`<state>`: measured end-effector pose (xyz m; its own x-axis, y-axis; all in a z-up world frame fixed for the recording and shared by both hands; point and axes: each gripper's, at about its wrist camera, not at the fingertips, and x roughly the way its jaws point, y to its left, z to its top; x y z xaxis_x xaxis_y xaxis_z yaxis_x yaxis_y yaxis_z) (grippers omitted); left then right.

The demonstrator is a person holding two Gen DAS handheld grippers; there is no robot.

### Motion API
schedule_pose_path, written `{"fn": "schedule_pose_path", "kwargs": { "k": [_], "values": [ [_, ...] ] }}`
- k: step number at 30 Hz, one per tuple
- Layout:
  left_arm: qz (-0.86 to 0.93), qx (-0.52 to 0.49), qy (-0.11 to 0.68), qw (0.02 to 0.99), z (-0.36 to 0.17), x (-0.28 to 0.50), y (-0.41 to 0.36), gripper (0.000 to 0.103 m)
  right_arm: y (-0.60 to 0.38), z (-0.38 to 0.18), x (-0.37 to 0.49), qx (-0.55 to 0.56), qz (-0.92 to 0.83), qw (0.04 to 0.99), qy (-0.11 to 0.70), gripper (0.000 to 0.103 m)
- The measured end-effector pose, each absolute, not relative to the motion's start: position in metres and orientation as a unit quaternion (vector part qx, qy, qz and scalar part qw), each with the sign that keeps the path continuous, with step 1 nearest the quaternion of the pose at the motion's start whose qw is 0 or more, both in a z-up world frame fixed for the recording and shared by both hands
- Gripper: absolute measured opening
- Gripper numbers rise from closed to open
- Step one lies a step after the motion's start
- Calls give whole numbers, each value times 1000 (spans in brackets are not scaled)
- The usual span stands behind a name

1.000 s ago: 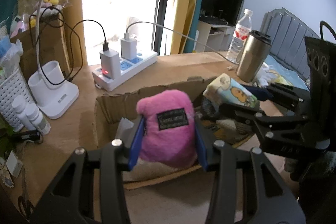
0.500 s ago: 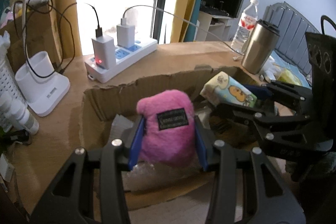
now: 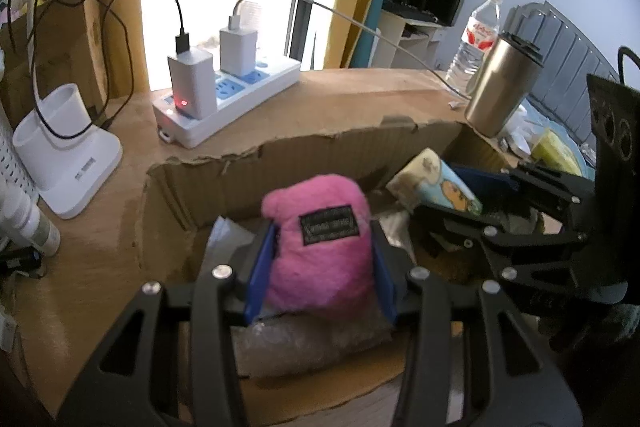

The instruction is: Organize soft objects

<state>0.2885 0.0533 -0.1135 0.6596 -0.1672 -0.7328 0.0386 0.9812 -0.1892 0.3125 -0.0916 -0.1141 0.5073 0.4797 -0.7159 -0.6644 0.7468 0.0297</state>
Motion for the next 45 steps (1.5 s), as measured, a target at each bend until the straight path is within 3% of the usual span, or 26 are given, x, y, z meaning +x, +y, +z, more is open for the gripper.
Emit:
{"fn": "schedule_pose_path", "kwargs": {
  "k": [4, 13, 17, 41, 45],
  "values": [
    [-55, -73, 403, 910, -109, 284, 51, 50, -92, -112, 311, -124, 331, 861, 365, 57],
    [-51, -69, 386, 918, -94, 266, 51, 52, -96, -98, 300, -122, 327, 869, 351, 60],
    [-54, -77, 372, 924, -85, 255, 52, 71, -99, -90, 292, -121, 325, 873, 343, 61],
    [-56, -76, 296, 950, -36, 172, 41, 73, -121, -46, 226, -120, 310, 897, 292, 65],
    [-56, -76, 285, 954, -30, 157, 39, 76, -124, -40, 214, -120, 305, 901, 284, 71]
  ]
}}
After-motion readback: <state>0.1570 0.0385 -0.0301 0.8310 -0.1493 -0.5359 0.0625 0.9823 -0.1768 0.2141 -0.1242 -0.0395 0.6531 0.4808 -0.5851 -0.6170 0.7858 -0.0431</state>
